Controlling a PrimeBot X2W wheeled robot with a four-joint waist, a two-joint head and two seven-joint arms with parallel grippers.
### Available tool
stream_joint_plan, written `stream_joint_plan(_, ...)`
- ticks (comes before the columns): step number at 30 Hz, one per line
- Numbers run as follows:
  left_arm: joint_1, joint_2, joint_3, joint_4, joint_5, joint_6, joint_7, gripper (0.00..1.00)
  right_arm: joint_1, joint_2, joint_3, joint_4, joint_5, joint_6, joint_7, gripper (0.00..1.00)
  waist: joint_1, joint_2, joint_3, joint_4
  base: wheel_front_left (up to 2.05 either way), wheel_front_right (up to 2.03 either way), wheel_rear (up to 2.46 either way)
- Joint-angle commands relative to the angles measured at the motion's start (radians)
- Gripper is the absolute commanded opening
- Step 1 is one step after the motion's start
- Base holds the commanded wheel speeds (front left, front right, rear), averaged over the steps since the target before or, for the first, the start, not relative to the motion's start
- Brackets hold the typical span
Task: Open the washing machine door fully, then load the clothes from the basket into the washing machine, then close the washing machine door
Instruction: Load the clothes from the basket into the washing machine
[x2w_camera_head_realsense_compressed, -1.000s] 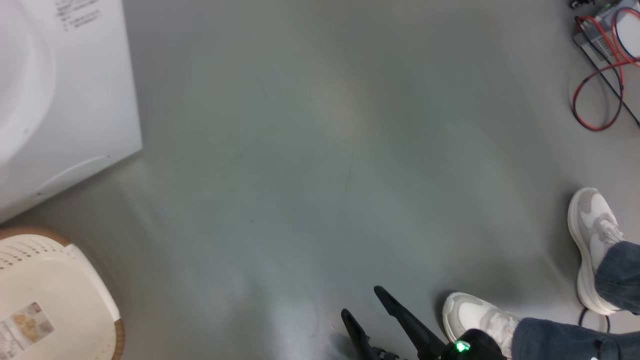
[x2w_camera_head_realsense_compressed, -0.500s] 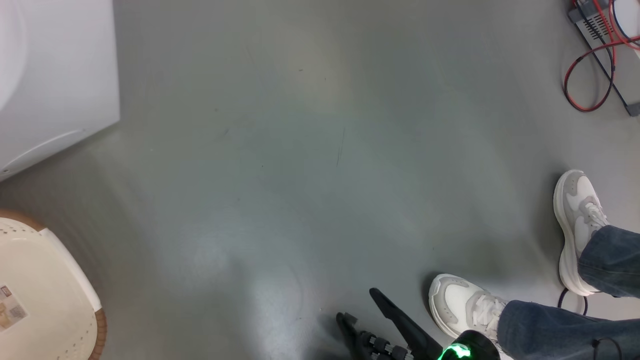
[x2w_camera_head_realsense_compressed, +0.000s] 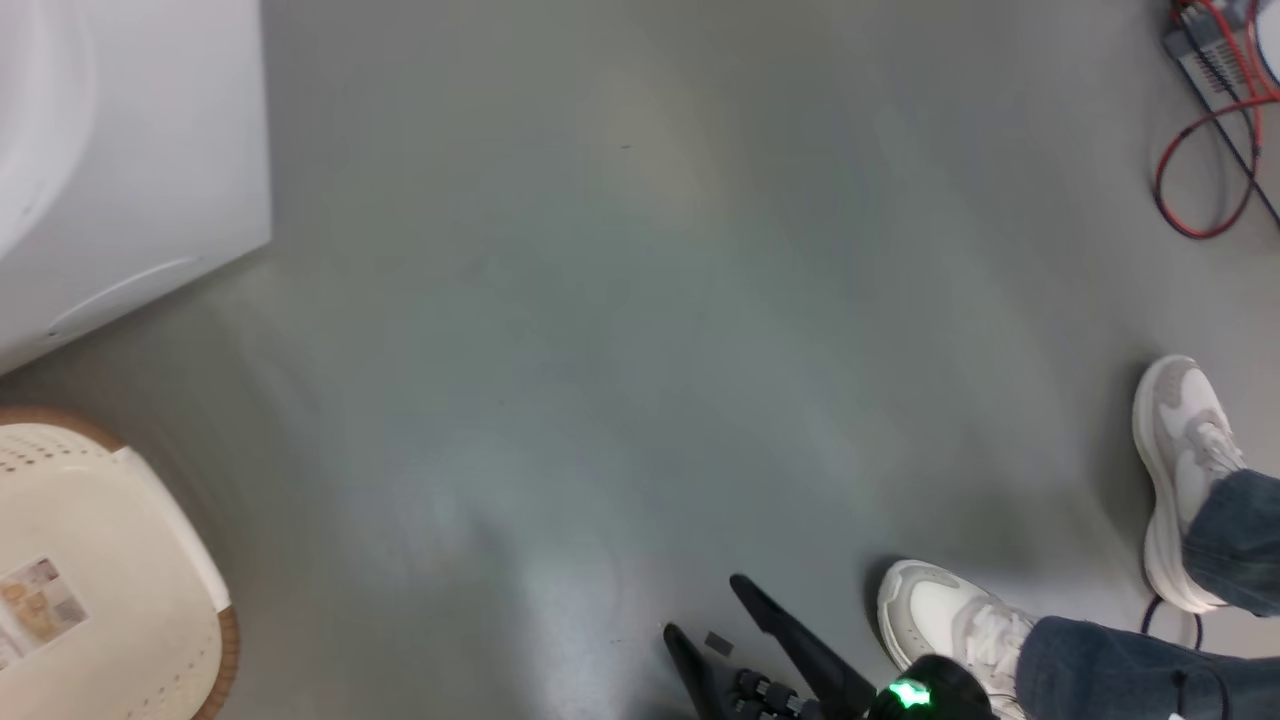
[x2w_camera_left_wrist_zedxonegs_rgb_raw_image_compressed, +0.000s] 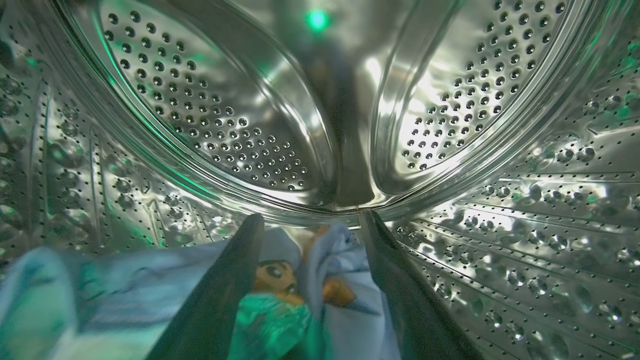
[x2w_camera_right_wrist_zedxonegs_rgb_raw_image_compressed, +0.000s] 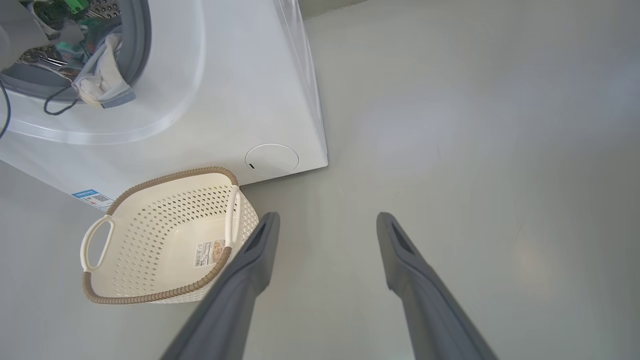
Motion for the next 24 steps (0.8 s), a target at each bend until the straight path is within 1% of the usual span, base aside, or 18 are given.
stream_joint_plan(1,0.038,0.020,0.005,-0.023,-0.002,0.021,-0.002,1.00,-0.025,-0.017,0.008,-0.010,-0.016,0.002,-0.005,1.00,0.0000,0.0000,-0.017,0.035,0.00,0.00,0.00)
stream_joint_plan(6,0.078,-0.053,0.016,-0.041,-0.035,0.046,-0.028,1.00,-0.056,-0.017,-0.025,0.007,-0.022,0.002,-0.005,1.00,0.0000,0.0000,-0.038,0.090,0.00,0.00,0.00)
stream_joint_plan(8,0.092,-0.063,0.013,-0.047,-0.036,0.047,-0.038,1.00,-0.062,-0.017,-0.030,0.010,-0.022,0.002,-0.005,1.00,0.0000,0.0000,-0.043,0.099,0.00,0.00,0.00)
stream_joint_plan(12,0.151,-0.123,0.024,-0.062,-0.068,0.053,-0.068,1.00,-0.082,-0.017,-0.057,0.029,-0.024,0.002,-0.005,1.00,0.0000,0.0000,-0.069,0.143,0.00,0.00,0.00)
stream_joint_plan(19,0.270,-0.235,0.043,-0.114,-0.132,0.039,-0.101,1.00,-0.116,-0.017,-0.110,0.061,-0.036,0.002,-0.005,1.00,0.0000,0.0000,-0.110,0.233,0.00,0.00,0.00)
stream_joint_plan(24,0.399,-0.302,0.044,-0.209,-0.164,0.007,-0.120,1.00,-0.151,-0.017,-0.149,0.077,-0.053,0.002,-0.005,1.00,0.0000,0.0000,-0.129,0.299,0.00,0.00,0.00)
